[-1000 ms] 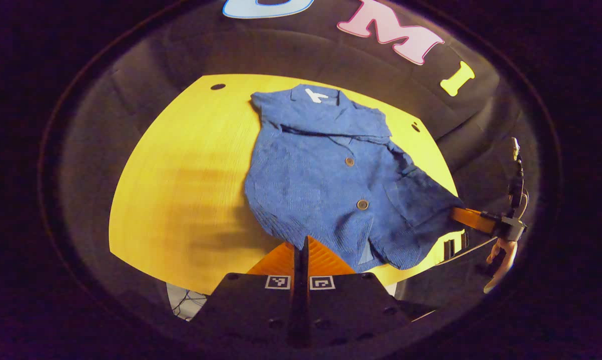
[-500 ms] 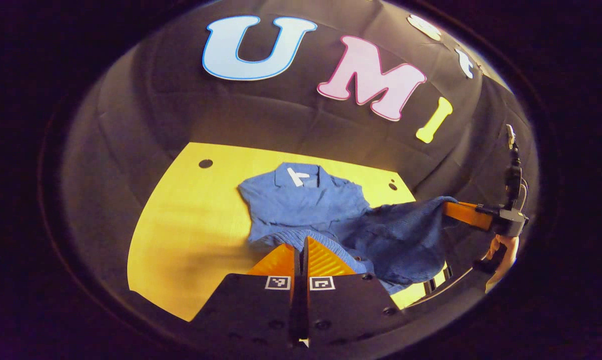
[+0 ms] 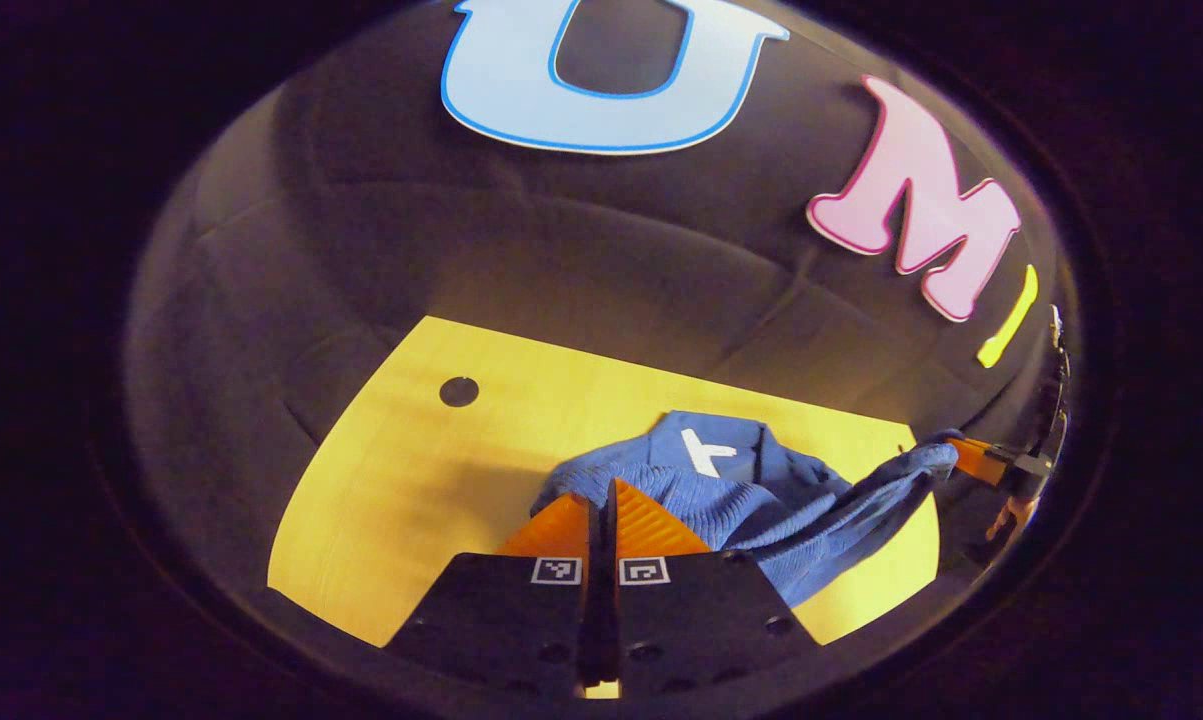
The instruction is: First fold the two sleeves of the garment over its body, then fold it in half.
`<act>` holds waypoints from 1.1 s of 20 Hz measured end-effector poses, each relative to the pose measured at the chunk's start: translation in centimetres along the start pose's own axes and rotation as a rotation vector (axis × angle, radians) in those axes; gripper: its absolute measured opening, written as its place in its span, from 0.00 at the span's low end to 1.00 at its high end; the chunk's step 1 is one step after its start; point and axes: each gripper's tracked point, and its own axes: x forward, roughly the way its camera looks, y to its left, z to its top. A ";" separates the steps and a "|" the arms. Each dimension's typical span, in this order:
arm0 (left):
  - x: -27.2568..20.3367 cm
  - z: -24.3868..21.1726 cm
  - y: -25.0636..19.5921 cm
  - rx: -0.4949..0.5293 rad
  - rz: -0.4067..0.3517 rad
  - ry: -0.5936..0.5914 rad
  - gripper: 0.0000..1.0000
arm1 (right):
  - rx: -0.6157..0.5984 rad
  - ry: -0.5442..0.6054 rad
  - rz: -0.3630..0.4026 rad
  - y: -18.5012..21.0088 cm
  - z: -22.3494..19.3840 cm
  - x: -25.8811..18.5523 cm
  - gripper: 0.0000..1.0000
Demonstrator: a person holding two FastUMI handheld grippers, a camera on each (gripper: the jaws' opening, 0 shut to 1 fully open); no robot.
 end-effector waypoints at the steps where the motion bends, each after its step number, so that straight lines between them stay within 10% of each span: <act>1: 2.2 -0.2 0.5 0.018 0.028 0.018 0.00 | -0.002 0.012 0.017 0.1 -0.5 2.5 0.04; 7: 7.1 -1.2 -2.5 0.031 0.086 0.103 0.06 | -0.147 0.124 0.025 0.4 -6.7 10.6 0.16; 8: 7.1 -1.4 -2.7 0.008 0.119 0.100 0.33 | -0.163 0.105 0.022 0.4 -6.5 10.6 0.13; 10: 6.1 -1.2 -2.8 -0.019 0.156 0.065 0.88 | -0.198 0.041 0.031 0.4 -5.6 11.2 0.55; 12: 6.5 -1.0 -3.1 -0.050 0.118 0.039 0.87 | -0.207 0.022 0.038 0.7 -5.3 11.2 0.98; 20: 5.4 2.6 -1.8 0.083 0.333 -0.185 0.86 | -0.209 -0.039 0.034 1.7 -3.9 9.5 0.99; 22: 5.5 2.0 -3.3 0.076 0.282 -0.173 0.86 | -0.195 -0.074 0.038 1.9 -2.8 8.3 0.99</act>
